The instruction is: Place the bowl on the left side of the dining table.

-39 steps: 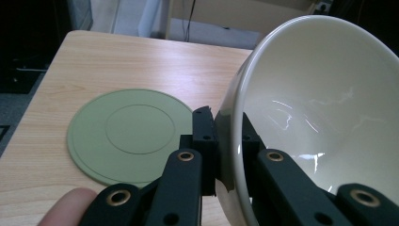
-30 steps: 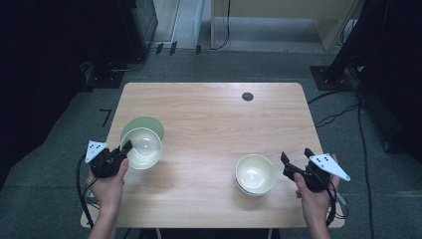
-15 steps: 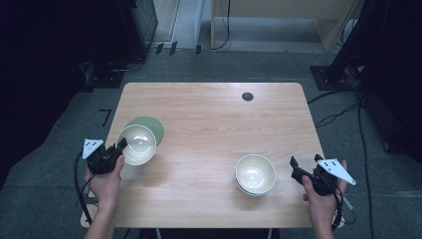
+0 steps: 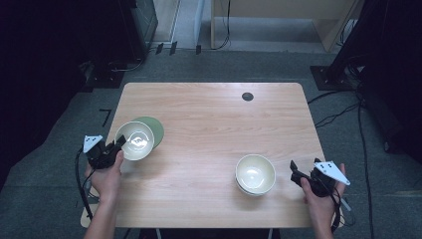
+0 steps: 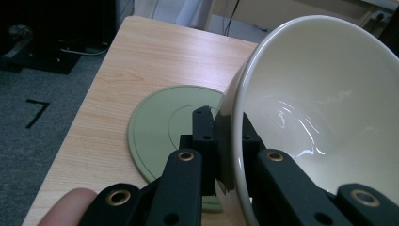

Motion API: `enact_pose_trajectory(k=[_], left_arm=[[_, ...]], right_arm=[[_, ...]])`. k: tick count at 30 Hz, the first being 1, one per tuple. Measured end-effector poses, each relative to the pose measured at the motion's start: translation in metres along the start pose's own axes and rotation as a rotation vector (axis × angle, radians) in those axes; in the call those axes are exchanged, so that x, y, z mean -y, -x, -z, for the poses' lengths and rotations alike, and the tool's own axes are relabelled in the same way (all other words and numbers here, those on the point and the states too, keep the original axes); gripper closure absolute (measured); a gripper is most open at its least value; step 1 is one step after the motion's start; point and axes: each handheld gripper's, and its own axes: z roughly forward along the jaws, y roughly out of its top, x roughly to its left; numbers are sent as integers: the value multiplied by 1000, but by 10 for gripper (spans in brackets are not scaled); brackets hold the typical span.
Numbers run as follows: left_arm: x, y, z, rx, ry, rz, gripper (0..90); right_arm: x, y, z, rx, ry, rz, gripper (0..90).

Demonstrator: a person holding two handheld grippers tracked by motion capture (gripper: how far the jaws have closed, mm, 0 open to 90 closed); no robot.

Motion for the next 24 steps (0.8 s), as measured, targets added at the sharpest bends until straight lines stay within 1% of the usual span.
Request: enact_pose_trajectory(k=[2,7,9,10,13,15,16,17,21,23,24], left_arm=[[-1,-2,-4,-8,-3,8,844],[-5,-4,-18,-38,-30,12,844],[-6,-4,-20,-42,-35,11,844],[-7,-4,-26,-51,-44,17,844],[-8,-5,-35,-68,-60,23,844],[-10,-6,-41,-76,-78,38,844],[-10,-6,-41,-76,-78,38,844],[-11,-8,-45,-81,-85,56,844],[-15,-9,-54,-102,-117,63,844],[-17,-11,-59,-105,-138,80,845],[-18,-12,-60,-110,-144,81,844]], right_arm=[[1,0,-1,4,-3,1,146],[3,1,-3,-2,-15,-6,148],[4,1,-4,-4,-17,-4,150],[4,0,-4,-11,-20,-4,154],[4,-1,-5,-19,-24,-3,153],[4,0,-5,-19,-27,-5,153],[4,0,-5,-19,-27,-5,153],[5,0,-5,-18,-29,-7,153],[5,0,-6,-21,-31,-9,157],[5,1,-6,-26,-32,-8,158],[5,0,-6,-30,-32,-6,159]])
